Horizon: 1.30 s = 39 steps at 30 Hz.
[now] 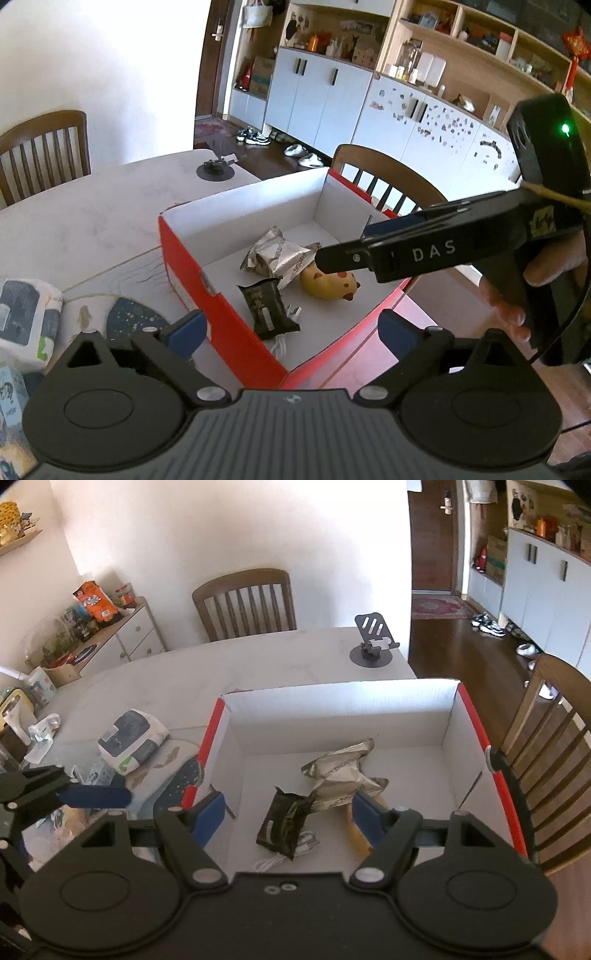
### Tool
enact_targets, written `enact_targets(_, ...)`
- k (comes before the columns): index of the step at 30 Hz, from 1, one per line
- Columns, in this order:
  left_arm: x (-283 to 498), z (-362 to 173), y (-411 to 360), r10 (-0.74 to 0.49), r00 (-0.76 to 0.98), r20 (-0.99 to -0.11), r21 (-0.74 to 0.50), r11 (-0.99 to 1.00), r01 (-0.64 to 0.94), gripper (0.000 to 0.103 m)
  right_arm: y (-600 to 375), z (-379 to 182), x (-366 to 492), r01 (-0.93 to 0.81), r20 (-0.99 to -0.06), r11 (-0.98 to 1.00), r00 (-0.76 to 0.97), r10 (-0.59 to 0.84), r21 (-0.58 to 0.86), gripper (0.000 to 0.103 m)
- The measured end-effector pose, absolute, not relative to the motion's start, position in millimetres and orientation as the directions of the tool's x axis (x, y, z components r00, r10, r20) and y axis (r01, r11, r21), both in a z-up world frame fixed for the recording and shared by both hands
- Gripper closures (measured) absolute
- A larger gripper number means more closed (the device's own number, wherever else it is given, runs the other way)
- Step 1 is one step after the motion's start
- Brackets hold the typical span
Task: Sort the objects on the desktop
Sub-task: 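Withdraw both tools from the box back over the cluttered table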
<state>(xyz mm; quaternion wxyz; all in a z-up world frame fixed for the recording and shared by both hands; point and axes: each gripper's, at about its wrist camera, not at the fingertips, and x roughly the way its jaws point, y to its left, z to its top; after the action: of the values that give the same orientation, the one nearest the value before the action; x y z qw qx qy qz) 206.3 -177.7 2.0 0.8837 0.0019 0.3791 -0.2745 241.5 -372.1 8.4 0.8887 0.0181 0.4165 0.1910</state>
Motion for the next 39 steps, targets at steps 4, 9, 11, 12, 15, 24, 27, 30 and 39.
enact_targets(4,200.1,2.9,-162.9,-0.471,0.576,-0.668,-0.191,0.857,0.479,0.004,-360.4,10.3,232.0,-0.311,-0.731,0.932,0.591,0.342,0.185,0.024)
enact_targets(9,192.1,2.5,-139.9,-0.465,0.584,-0.665,-0.19,0.863,0.469,0.004,-344.6,14.2,220.6,-0.301,-0.717,0.936,0.611,0.335,0.181,0.023)
enact_targets(11,189.3,1.8,-130.1,-0.466,0.585,-0.664,-0.197,0.864,0.464,0.004,-336.2,16.0,215.4,-0.302,-0.709,0.937,0.621,0.333,0.176,0.023)
enact_targets(12,187.2,1.2,-123.9,-0.465,0.589,-0.661,-0.196,0.865,0.463,0.004,-332.2,16.9,213.4,-0.304,-0.706,0.937,0.625,0.334,0.174,0.023)
enact_targets(15,180.4,0.1,-105.5,-0.459,0.604,-0.652,-0.192,0.87,0.454,0.001,-317.1,20.2,207.1,-0.322,-0.693,0.932,0.634,0.344,0.168,0.023)
enact_targets(24,161.5,-7.7,-44.0,-0.423,0.632,-0.649,-0.2,0.897,0.395,0.0,-261.4,23.5,189.2,-0.377,-0.67,0.912,0.635,0.383,0.164,0.023)
enact_targets(27,155.9,-11.9,-23.7,-0.394,0.646,-0.654,-0.191,0.912,0.362,0.0,-244.5,23.6,185.5,-0.39,-0.666,0.905,0.632,0.397,0.169,0.023)
enact_targets(30,149.6,-15.6,-4.0,-0.368,0.663,-0.652,-0.176,0.924,0.34,0.0,-227.3,20.8,182.4,-0.406,-0.669,0.897,0.62,0.41,0.173,0.023)
enact_targets(39,133.8,-25.1,55.2,-0.268,0.728,-0.63,-0.147,0.963,0.227,0.0,-184.6,9.1,169.5,-0.447,-0.69,0.881,0.589,0.42,0.155,0.023)
